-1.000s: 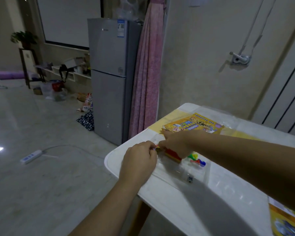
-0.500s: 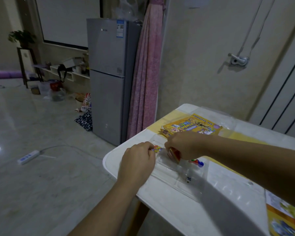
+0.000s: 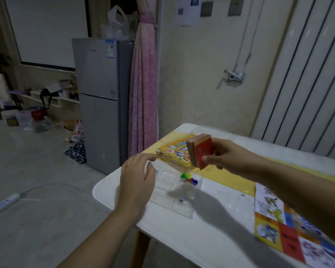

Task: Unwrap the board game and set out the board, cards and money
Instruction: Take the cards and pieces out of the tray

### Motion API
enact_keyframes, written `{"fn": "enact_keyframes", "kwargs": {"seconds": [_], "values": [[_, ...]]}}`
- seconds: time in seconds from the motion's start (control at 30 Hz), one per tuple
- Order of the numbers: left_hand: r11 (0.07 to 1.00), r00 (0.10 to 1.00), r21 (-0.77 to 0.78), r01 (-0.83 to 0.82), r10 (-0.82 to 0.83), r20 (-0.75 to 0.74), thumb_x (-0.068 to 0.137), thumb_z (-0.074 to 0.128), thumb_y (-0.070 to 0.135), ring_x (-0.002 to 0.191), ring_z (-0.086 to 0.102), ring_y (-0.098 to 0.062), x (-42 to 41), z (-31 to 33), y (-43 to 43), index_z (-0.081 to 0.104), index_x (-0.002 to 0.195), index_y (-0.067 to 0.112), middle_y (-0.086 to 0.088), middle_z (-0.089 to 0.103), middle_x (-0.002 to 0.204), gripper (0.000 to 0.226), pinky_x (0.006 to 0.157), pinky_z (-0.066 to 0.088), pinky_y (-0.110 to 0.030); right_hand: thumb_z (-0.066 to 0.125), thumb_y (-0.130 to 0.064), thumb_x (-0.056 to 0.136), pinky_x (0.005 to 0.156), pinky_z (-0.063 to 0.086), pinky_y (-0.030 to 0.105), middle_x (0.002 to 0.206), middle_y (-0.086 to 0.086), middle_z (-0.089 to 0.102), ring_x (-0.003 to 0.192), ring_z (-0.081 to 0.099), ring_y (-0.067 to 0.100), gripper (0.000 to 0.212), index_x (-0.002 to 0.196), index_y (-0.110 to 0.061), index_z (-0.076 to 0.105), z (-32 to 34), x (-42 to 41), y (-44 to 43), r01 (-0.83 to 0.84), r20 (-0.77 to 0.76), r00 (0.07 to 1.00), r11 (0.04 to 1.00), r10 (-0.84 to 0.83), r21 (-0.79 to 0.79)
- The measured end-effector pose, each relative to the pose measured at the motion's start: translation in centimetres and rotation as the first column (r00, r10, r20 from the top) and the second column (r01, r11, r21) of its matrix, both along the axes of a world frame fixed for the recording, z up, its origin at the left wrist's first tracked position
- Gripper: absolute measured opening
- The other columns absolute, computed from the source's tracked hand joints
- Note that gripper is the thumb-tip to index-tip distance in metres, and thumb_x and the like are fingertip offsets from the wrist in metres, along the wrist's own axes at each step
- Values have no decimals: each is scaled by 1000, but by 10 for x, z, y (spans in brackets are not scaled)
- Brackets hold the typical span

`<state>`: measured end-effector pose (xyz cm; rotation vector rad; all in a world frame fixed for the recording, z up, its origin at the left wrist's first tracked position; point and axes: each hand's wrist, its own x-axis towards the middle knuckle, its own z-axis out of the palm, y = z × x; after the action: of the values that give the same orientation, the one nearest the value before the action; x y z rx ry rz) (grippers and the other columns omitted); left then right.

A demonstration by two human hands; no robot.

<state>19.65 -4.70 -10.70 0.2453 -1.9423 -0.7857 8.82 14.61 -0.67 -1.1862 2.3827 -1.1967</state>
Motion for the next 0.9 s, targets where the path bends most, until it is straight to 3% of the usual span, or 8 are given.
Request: {"fn": "enact_keyframes", "kwargs": {"seconds": [0.13, 0.23, 0.43, 0.53, 0.6, 0.73, 0.8, 0.9], "values": [[817, 881, 362, 448, -473, -23, 91, 49, 32, 108, 54, 5, 1, 34, 70, 60, 109, 29, 10, 62, 116, 22, 88, 38, -8, 55, 1, 91, 46, 31, 16, 79, 14, 47, 48, 33, 7, 20, 110, -5, 60, -6, 28, 46, 55, 419, 908, 993, -5, -108], [578, 671, 489, 653, -741, -18, 79, 58, 44, 113, 56, -5, -3, 40, 121, 58, 123, 19, 5, 62, 123, 50, 96, 43, -21, 59, -6, 87, 46, 28, 15, 79, 12, 45, 49, 29, 6, 18, 103, -10, 64, -4, 49, 84, 93, 553, 833, 985, 3, -147], [218, 429, 721, 658, -895, -121, 71, 64, 29, 94, 64, -20, -3, 39, 223, 66, 101, 14, -9, 69, 99, 34, 91, 50, -37, 52, 2, 90, 52, 30, 19, 69, 7, 57, 52, 35, 7, 20, 100, -10, 65, -2, 85, 167, 151, 556, 826, 987, -97, -53], [76, 431, 792, 605, -868, -246, 77, 62, 24, 93, 65, -25, -5, 42, 270, 66, 100, 8, -16, 69, 100, 29, 85, 53, -35, 57, -4, 90, 50, 35, 17, 81, 10, 59, 52, 43, 6, 20, 108, -10, 61, -3, 91, 202, 289, 414, 875, 957, -249, -33], [-7, 453, 824, 566, -833, -318, 90, 56, 13, 93, 65, -27, -7, 48, 294, 64, 102, 6, -17, 68, 99, 16, 78, 53, -32, 70, -24, 81, 58, 41, 16, 101, -2, 62, 60, 53, -2, 45, 123, -18, 53, -2, 94, 228, 388, 174, 908, 922, -380, -10], [-125, 366, 860, 495, -868, -337, 96, 44, 6, 66, 66, -16, -8, 58, 331, 61, 95, 8, -6, 69, 75, 17, 64, 53, -27, 79, -53, 62, 103, 21, 8, 142, -20, 20, 126, 25, -7, 115, 147, -37, 3, -3, 106, 279, 387, -525, 814, 906, -249, 169], [-156, 259, 878, 453, -919, -297, 95, 43, 6, 59, 65, -15, -5, 61, 350, 62, 87, 5, -7, 67, 69, 21, 57, 52, -24, 81, -51, 63, 101, 8, -2, 143, -22, 15, 131, 12, -8, 122, 146, -33, -7, -9, 109, 295, 368, -592, 787, 904, -177, 219], [-107, 145, 909, 404, -973, -179, 91, 45, 7, 64, 63, -15, -2, 60, 375, 63, 83, 6, -8, 65, 72, 20, 56, 48, -24, 81, -34, 67, 102, 26, 7, 145, -13, 33, 128, 31, 0, 115, 149, -34, 1, -19, 107, 313, 384, -556, 790, 915, -259, 120]]}}
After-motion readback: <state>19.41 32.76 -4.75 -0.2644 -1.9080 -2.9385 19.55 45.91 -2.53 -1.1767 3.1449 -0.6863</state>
